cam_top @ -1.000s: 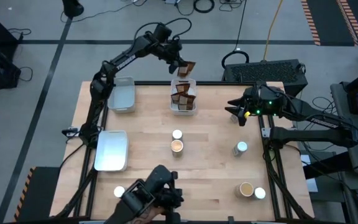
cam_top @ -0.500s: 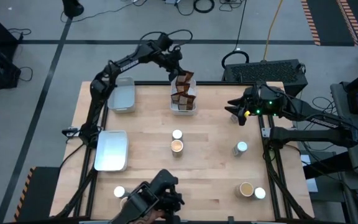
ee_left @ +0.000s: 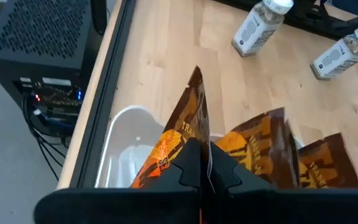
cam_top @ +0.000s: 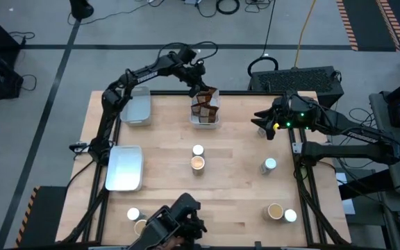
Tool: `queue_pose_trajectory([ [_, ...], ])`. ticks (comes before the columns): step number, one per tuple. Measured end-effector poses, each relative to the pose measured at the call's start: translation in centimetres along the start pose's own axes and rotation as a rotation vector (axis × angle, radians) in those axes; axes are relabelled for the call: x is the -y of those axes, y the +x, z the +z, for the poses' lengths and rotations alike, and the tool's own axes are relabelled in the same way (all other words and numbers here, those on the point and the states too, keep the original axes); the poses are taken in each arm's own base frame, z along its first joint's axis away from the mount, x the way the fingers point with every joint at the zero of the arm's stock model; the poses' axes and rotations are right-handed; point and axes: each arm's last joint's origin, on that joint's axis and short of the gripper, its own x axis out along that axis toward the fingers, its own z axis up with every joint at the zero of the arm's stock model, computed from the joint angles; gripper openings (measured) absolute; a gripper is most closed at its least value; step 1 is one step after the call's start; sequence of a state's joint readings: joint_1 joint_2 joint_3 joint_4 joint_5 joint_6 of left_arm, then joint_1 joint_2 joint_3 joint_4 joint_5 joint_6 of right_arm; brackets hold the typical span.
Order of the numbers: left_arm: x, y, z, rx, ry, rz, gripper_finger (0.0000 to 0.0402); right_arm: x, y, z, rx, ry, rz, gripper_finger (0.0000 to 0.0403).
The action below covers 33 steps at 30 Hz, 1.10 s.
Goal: Sort spices by type
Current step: Put the brown seasoning pack into the top white bin, then put the white seasoning bottle into the gray bin
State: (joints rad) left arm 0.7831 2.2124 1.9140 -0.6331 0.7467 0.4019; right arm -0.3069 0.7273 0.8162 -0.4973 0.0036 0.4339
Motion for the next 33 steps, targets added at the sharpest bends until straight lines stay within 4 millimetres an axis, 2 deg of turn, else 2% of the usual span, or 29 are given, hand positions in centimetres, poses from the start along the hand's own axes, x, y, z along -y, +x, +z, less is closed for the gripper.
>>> queue_pose_trajectory([
  [12,-1.2,-0.2,-2.3,-0.037,-0.089,0.009,0.0002,0.0,0.0,0.0,0.0,0.0,0.0,0.0171],
  [33,-1.1,-0.6,-2.1,-0.04,-0.118,0.031,0.0084,0.0,0.0,0.0,-0.001,-0.008,0.0,0.0171],
])
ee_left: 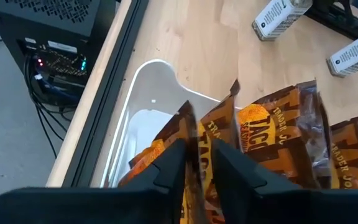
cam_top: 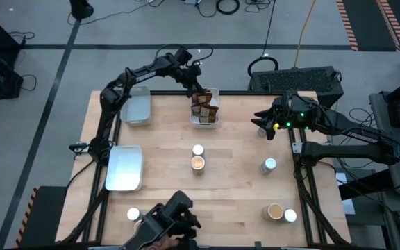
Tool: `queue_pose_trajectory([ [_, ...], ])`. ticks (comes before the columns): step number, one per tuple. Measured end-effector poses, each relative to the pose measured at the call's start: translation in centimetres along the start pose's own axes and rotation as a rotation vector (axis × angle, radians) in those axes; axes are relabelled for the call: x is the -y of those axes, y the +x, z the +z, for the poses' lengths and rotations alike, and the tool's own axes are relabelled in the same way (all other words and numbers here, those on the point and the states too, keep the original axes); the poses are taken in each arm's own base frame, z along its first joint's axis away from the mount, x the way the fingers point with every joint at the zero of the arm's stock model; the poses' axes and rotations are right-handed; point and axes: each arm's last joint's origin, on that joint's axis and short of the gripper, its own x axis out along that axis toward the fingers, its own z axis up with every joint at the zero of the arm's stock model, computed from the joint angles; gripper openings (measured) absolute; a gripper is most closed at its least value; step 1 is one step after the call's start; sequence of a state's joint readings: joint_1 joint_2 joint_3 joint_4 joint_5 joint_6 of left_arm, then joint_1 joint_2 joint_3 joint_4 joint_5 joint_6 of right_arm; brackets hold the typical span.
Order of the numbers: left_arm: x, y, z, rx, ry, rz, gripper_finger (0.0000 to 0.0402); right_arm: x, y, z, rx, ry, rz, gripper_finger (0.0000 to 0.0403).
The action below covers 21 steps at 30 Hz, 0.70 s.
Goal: Sort spices by type
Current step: Put the white seasoning bottle into the gray bin
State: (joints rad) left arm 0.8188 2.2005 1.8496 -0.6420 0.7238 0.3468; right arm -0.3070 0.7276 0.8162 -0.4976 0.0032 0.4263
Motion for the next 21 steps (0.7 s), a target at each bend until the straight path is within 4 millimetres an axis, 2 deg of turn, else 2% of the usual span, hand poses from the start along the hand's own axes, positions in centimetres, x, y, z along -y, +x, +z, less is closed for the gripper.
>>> queue_pose_trajectory([
  [5,1.1,-1.6,1.1,0.025,0.028,0.027,0.01,0.0,0.0,0.0,0.002,0.0,0.001,0.0171],
  [11,3.4,-4.8,2.9,0.08,0.081,0.061,0.0103,-0.2,0.1,0.5,0.051,0.0,0.023,0.0171],
  [16,6.5,-7.1,3.6,0.051,0.074,0.037,0.0103,-0.3,0.1,0.7,0.071,-0.014,0.034,0.0171],
  [21,10.9,-7.4,3.8,-0.03,0.122,-0.036,0.0103,-0.3,0.1,0.7,0.07,-0.064,0.032,0.0171],
])
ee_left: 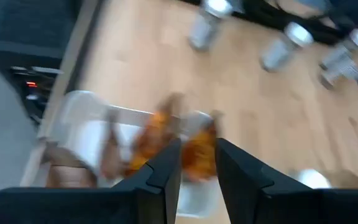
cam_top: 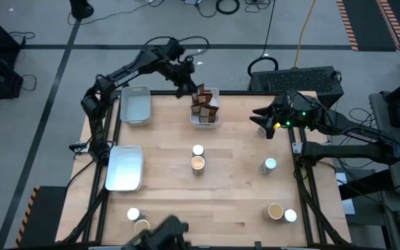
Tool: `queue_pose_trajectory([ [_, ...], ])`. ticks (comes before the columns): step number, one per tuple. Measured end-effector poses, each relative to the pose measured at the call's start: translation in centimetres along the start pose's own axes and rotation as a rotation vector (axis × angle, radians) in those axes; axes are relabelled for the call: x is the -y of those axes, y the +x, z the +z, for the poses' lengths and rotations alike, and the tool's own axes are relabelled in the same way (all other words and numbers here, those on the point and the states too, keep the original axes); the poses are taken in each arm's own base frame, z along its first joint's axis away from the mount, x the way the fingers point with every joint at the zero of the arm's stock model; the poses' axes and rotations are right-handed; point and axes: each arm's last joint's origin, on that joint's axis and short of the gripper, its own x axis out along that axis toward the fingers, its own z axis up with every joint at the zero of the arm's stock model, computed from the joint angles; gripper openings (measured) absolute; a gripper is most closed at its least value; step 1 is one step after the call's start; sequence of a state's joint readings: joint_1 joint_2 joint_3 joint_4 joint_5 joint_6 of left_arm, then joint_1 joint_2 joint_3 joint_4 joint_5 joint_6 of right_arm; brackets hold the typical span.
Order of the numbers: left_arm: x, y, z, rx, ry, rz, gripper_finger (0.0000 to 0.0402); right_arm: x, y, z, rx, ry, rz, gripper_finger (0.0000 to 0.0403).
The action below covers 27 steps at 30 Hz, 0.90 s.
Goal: Sort spices by type
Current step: Put the white seasoning bottle into the gray bin
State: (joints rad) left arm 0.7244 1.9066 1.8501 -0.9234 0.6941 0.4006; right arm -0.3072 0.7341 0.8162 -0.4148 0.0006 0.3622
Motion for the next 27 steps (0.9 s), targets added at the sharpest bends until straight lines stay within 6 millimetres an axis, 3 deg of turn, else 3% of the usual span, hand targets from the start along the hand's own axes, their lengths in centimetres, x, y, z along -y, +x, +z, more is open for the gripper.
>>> queue_pose_trajectory([
  [6,5.6,1.5,0.4,-0.145,0.04,-0.082,0.0103,-0.1,0.6,0.2,0.018,-0.117,0.005,0.0171],
  [11,9.6,3.3,-0.2,-0.31,-0.053,-0.127,0.0103,-0.2,1.8,0.4,0.015,-0.24,0.009,0.0171],
  [19,15.0,5.9,-0.3,-0.451,-0.142,-0.053,0.0103,-0.4,3.7,-0.3,-0.073,-0.424,0.161,0.0171],
  [23,17.3,6.0,-1.0,-0.545,-0.189,-0.021,0.0103,-0.5,4.0,-0.4,-0.085,-0.452,0.19,0.0171],
  [27,19.2,5.0,-0.9,-0.531,-0.124,0.085,0.0103,-0.5,3.6,-0.3,-0.078,-0.44,0.208,0.0171],
])
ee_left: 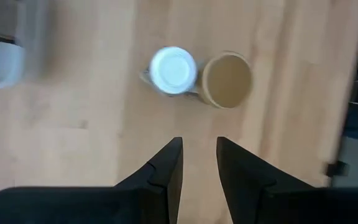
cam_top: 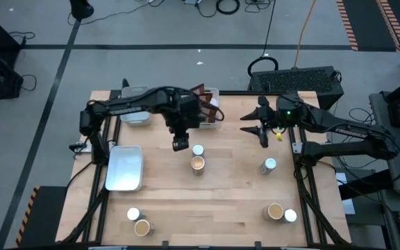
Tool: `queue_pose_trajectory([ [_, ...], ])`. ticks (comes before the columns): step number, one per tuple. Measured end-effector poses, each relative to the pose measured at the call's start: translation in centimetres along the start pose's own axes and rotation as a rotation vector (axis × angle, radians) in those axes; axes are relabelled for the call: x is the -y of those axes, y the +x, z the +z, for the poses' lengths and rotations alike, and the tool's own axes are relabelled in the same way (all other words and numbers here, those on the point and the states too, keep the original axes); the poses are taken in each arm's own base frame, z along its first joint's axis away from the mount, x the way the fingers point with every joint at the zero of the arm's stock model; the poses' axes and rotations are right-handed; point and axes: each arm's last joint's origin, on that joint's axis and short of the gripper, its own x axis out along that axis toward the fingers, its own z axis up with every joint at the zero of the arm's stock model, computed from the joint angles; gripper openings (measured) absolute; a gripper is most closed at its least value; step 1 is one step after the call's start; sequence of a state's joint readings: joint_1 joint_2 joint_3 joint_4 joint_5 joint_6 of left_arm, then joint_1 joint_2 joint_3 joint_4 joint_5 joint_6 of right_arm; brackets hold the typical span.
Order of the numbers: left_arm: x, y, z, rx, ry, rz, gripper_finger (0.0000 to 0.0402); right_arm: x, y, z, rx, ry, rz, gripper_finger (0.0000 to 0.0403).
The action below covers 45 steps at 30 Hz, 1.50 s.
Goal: Sort spices by type
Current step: Put the white seasoning bottle into the gray bin
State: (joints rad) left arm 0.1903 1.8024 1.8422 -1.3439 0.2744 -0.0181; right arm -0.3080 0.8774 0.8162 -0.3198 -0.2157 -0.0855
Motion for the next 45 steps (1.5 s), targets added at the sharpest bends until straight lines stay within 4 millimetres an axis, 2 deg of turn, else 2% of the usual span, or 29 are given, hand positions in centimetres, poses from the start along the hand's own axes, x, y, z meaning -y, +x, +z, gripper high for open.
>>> queue_pose_trajectory([
  [6,0.5,-1.4,-1.2,0.053,0.032,0.095,0.0103,-0.1,-0.7,0.3,0.034,0.048,-0.005,0.0171],
  [10,0.2,-2.7,-3.6,0.109,0.013,0.117,0.0103,-0.1,-0.7,0.5,0.059,0.087,-0.006,0.0171],
  [13,0.0,-2.9,-5.5,0.177,-0.003,0.133,0.0102,0.0,-0.5,0.9,0.095,0.094,-0.007,0.0171],
  [17,-0.3,-2.0,-7.6,0.242,-0.017,0.128,0.0102,0.2,0.1,1.4,0.144,0.119,-0.009,0.0171],
  [25,-1.1,1.1,-10.6,0.146,0.006,0.091,0.0102,0.4,2.4,1.4,0.143,0.337,0.02,0.0171],
  [29,-1.3,1.8,-10.0,0.223,0.061,0.093,0.0102,0.0,3.3,1.5,0.106,0.439,0.045,0.0171],
  [34,-1.2,1.6,-7.7,0.431,0.034,0.07,0.0102,-0.6,3.9,2.0,0.092,0.529,0.079,0.0171],
  [40,-0.6,0.8,-6.1,0.602,0.006,-0.034,0.0103,-1.2,4.0,1.9,0.065,0.525,0.099,0.0171],
  [45,0.3,2.4,-4.8,0.609,0.087,-0.026,0.0138,-1.2,4.0,1.2,0.001,0.444,0.082,0.0171],
])
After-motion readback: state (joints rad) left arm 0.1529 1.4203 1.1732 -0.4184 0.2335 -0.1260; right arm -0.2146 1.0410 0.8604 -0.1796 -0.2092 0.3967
